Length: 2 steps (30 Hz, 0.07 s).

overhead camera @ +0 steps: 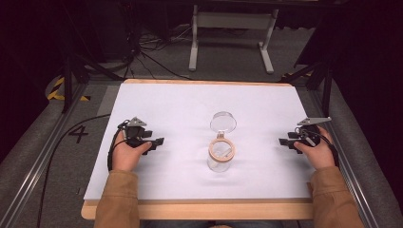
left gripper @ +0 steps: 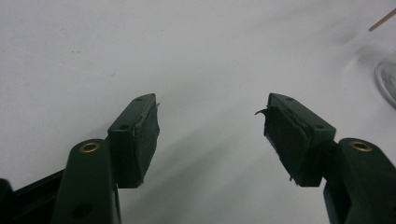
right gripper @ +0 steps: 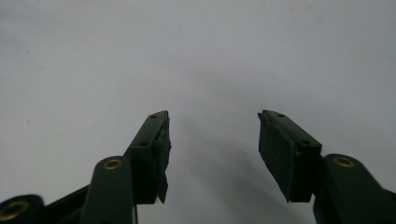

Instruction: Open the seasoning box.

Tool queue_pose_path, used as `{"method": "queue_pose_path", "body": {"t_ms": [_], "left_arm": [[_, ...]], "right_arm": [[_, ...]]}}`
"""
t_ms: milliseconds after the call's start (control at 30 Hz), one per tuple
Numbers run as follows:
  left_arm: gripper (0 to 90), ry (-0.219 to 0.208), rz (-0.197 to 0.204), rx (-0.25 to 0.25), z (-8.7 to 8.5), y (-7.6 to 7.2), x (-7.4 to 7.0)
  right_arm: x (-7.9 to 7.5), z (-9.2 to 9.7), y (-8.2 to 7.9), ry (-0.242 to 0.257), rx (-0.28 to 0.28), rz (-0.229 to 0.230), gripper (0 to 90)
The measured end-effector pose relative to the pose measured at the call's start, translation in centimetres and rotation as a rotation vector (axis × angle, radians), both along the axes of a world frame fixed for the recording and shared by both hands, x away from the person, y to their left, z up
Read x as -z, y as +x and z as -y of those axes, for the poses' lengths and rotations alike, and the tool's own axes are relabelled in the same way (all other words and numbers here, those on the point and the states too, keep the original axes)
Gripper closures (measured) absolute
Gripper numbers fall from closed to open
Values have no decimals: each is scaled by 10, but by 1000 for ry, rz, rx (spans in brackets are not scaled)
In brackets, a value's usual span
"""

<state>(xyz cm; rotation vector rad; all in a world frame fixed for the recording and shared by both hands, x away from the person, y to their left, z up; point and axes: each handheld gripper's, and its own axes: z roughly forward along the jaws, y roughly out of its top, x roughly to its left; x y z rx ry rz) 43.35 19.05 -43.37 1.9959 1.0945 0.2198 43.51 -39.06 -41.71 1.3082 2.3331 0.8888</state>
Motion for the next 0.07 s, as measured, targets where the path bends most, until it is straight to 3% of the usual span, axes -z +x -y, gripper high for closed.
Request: {"method": "queue_pose_path", "body": {"t_ms": [67], "left_arm": [[345,-5,1,7,1,0,-1]], "right_arm": [[1,-2,0,-2,11,0,441]]}}
